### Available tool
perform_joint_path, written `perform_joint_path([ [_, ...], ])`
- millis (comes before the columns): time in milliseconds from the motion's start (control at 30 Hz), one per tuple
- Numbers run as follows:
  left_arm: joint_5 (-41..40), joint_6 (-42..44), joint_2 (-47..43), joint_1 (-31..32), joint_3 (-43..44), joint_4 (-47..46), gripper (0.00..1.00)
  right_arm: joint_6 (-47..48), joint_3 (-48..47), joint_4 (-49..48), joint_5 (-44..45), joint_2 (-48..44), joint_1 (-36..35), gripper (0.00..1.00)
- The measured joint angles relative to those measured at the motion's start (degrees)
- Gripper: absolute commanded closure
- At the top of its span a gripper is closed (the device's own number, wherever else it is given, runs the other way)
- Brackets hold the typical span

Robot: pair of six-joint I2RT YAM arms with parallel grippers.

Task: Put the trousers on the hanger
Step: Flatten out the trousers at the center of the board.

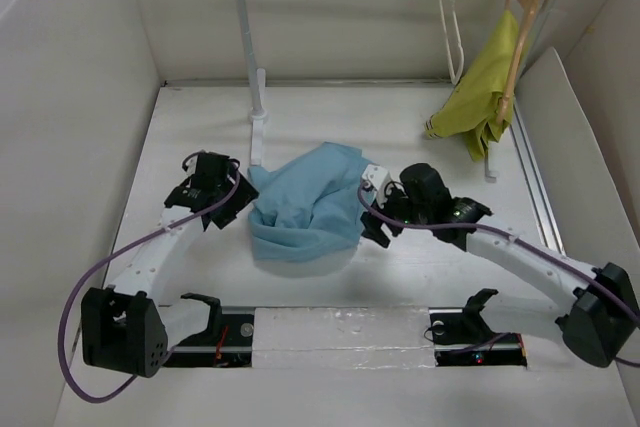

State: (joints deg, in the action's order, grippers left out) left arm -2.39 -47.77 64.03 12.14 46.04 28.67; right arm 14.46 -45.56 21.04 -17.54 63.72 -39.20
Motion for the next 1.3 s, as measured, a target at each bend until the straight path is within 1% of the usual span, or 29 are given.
perform_joint_path([
  [67,0.7,-1.3,0.4,0.0,-3.1,-2.3,0.3,-0.2,0.6,-3.6,-1.0,3.5,-2.1,0.17],
  [100,1.3,-1.9,0.4,-0.1,-5.1,-3.4,0.3,0.0,0.7,-4.9,-1.6,5.4,-3.4,0.17],
  [167,3.0,-3.3,0.4,-0.3,-8.5,-5.1,0.37,0.9,0.3,-6.7,-2.7,10.1,-5.5,0.2],
  [200,4.0,-3.8,0.5,-0.3,-9.8,-6.0,0.43,1.7,-0.2,-7.1,-3.4,12.7,-6.3,0.22],
  [267,6.0,-5.0,1.3,-0.4,-11.4,-7.5,0.46,3.3,-1.9,-7.0,-4.4,17.9,-7.1,0.35],
  [300,7.0,-5.5,1.8,-0.4,-12.0,-8.6,0.55,3.9,-3.0,-7.0,-4.6,20.3,-7.1,0.46],
  [333,8.1,-6.1,2.5,-0.4,-12.5,-9.9,0.67,4.5,-4.1,-7.0,-4.6,22.1,-7.0,0.8],
  [367,9.0,-6.6,3.1,-0.4,-12.9,-11.1,0.83,5.2,-5.0,-7.0,-4.5,23.4,-7.0,0.97],
  [400,9.6,-7.0,3.9,-0.4,-12.9,-11.8,1.0,5.2,-6.0,-6.9,-4.2,24.2,-7.0,1.0],
  [500,9.8,-6.7,5.4,-0.4,-11.1,-10.9,1.0,5.6,-10.4,-4.4,-1.7,24.1,-7.0,1.0],
  [567,8.7,-5.7,5.6,-0.4,-5.9,-7.2,1.0,6.2,-14.6,-1.7,0.9,22.2,-7.0,1.0],
  [633,7.1,-4.3,5.6,-0.4,3.2,-3.2,1.0,7.6,-21.7,4.4,3.7,19.5,-7.1,1.0],
  [700,5.2,-2.0,6.1,-0.4,16.7,0.2,1.0,9.4,-30.8,10.1,5.9,17.1,-7.2,1.0],
  [733,4.3,-1.0,6.4,-0.4,23.2,0.5,1.0,10.2,-36.7,12.9,6.8,15.9,-7.3,1.0],
  [800,2.6,0.9,6.3,-0.3,34.2,0.7,1.0,11.3,-44.4,16.1,6.7,13.1,-7.9,1.0],
  [833,2.1,1.5,5.6,-0.3,37.2,0.6,1.0,11.4,-46.1,16.8,6.2,11.2,-8.7,1.0],
  [900,1.8,2.2,2.3,0.4,39.2,1.1,1.0,11.0,-44.7,17.4,3.9,7.1,-11.8,1.0],
  [967,1.3,2.7,-1.6,1.1,37.2,2.9,1.0,9.2,-37.3,15.2,1.3,3.8,-16.6,1.0],
  [1000,0.9,2.8,-3.3,1.2,34.8,3.9,1.0,8.0,-32.4,14.2,0.0,2.8,-19.2,0.97],
  [1033,0.3,2.8,-5.5,1.3,32.2,5.9,1.0,7.8,-31.4,14.1,-0.2,2.6,-19.8,0.76],
  [1067,-0.2,3.0,-7.0,1.3,29.7,8.7,1.0,5.8,-23.3,12.5,-1.7,4.0,-24.4,0.62],
  [1100,-1.5,3.1,-8.2,1.3,26.9,10.5,1.0,4.9,-20.8,12.6,-2.2,6.3,-25.8,0.46],
  [1133,-2.1,3.2,-8.3,1.3,26.3,10.9,1.0,4.2,-18.8,14.3,-3.0,8.8,-26.9,0.28],
  [1167,-6.1,3.5,-8.9,0.5,22.5,13.2,1.0,3.7,-17.2,16.5,-3.7,10.9,-27.8,0.24],
  [1233,-10.0,3.4,-7.9,-0.4,18.8,13.5,1.0,4.0,-16.3,22.3,-3.9,13.0,-28.4,0.2],
  [1300,-12.6,3.3,-7.8,-0.6,15.6,14.1,1.0,4.6,-17.2,25.3,-2.9,12.5,-27.3,0.21],
])
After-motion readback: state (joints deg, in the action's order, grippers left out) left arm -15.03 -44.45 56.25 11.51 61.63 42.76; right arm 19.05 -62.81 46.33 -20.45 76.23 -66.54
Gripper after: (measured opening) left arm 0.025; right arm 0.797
